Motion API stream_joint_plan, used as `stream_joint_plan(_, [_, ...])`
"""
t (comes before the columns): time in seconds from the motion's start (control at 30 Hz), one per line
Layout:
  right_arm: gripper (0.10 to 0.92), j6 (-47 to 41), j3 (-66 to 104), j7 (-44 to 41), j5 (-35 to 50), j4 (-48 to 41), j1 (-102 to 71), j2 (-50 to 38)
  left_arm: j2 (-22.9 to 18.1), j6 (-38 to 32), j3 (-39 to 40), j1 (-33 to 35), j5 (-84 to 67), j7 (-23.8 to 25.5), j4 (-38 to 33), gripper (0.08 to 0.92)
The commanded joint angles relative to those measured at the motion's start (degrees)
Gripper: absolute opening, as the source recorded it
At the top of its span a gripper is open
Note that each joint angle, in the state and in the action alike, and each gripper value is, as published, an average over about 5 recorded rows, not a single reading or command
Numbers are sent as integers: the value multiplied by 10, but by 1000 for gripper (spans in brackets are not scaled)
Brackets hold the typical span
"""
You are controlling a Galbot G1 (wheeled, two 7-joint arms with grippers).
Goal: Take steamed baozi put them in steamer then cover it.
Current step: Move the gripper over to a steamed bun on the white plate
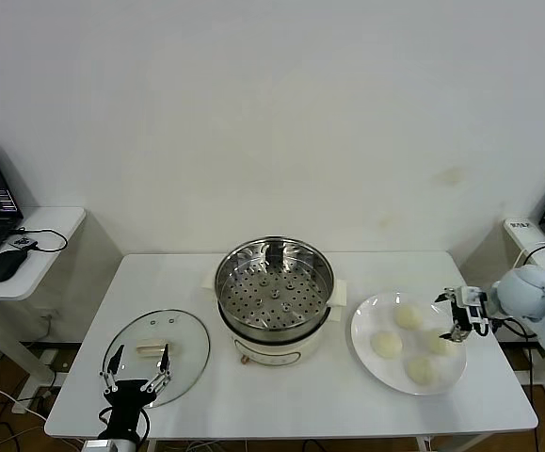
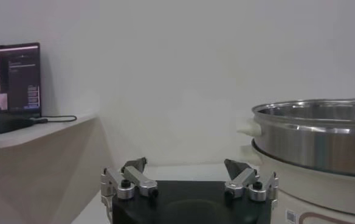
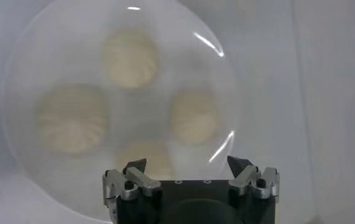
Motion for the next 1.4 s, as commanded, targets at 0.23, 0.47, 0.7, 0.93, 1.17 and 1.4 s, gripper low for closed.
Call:
stream_joint_plan(0.23, [823,-16,-74,-22,14,-60,72,72,6,-1,-2,-1,3,1,2,823])
stream_joint_plan(0.47, [823,-23,-80,-22,3,-84,73,89,5,-6,-1,-1,3,1,6,823])
stream_joint_plan(0.7, [823,-26,-71,-17,-17,-120,73,115,2,-8,-2,-2,3,1,8,823])
stream_joint_plan(0.93, [822,-27,-68,-18,-26,-139,69,130,2,-11,-7,-1,3,1,10,823])
stream_joint_plan(1.17, [729,-28,-66,-19,-31,-141,66,133,0,-13,-6,-1,3,1,10,823])
stream_joint_plan(1.4, [634,-30,-65,-19,-29,-137,66,130,2,-18,-7,1,3,0,11,823])
